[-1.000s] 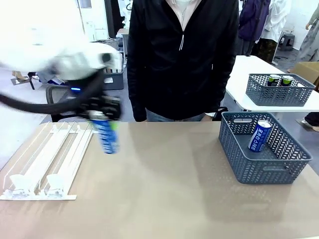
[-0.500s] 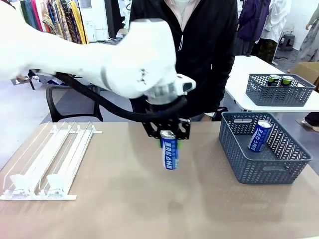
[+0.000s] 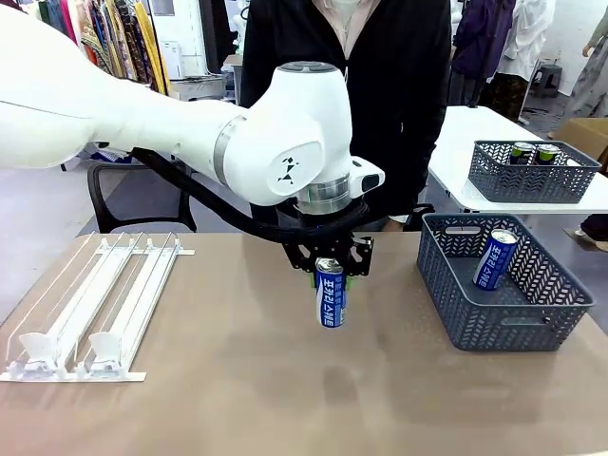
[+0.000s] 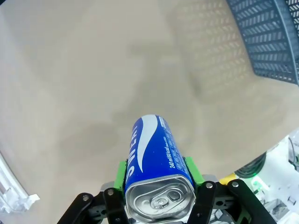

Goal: Retrieve and store the cans from the dispenser.
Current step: Pick up one can from the Automatic Can Dispenser and place it in the middle of the table.

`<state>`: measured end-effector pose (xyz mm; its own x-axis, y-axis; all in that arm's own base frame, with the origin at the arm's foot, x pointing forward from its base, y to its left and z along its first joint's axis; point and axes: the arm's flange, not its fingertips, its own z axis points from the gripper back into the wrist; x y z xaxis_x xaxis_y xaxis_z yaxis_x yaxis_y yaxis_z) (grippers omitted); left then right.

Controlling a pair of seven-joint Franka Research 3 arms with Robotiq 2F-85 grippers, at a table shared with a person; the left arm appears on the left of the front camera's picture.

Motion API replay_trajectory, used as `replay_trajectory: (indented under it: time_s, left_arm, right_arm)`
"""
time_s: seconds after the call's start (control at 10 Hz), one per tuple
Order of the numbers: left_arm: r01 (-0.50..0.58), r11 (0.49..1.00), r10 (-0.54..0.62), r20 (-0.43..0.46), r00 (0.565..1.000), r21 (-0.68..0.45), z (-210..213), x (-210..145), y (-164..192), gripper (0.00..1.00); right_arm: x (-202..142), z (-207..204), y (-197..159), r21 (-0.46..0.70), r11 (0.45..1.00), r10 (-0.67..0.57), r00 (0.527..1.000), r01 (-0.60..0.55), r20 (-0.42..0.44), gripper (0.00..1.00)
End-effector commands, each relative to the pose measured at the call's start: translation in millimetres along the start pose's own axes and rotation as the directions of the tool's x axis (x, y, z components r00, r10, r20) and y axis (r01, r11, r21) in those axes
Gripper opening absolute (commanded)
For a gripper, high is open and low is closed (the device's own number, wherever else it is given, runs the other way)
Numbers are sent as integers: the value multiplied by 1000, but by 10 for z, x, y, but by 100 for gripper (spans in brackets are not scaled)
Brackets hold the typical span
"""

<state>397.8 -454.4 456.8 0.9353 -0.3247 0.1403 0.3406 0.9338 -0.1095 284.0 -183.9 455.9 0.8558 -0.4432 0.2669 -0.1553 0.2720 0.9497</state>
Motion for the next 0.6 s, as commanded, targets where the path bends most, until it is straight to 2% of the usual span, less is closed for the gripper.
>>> replay_trajectory:
  time_s: [0.0, 0.1, 0.2, 0.5]
  left_arm:
    - [7, 1000, -7, -4, 1000, -16, 104, -17, 56, 0]
    - [0, 1000, 0, 0, 1000, 0, 0, 0, 0, 0]
    - [-15, 1000, 16, 40, 999, -20, -143, 19, 76, 0]
    - [-67, 997, 62, 123, 990, 41, -397, 131, 291, 0]
  right_arm:
    - [36, -9, 32, 26, 1000, 10, 1000, -11, 16, 100]
    - [36, -9, 32, 26, 1000, 10, 1000, -11, 16, 100]
    - [36, -9, 32, 26, 1000, 10, 1000, -11, 16, 100]
    - [36, -9, 32, 26, 1000, 10, 1000, -11, 16, 100]
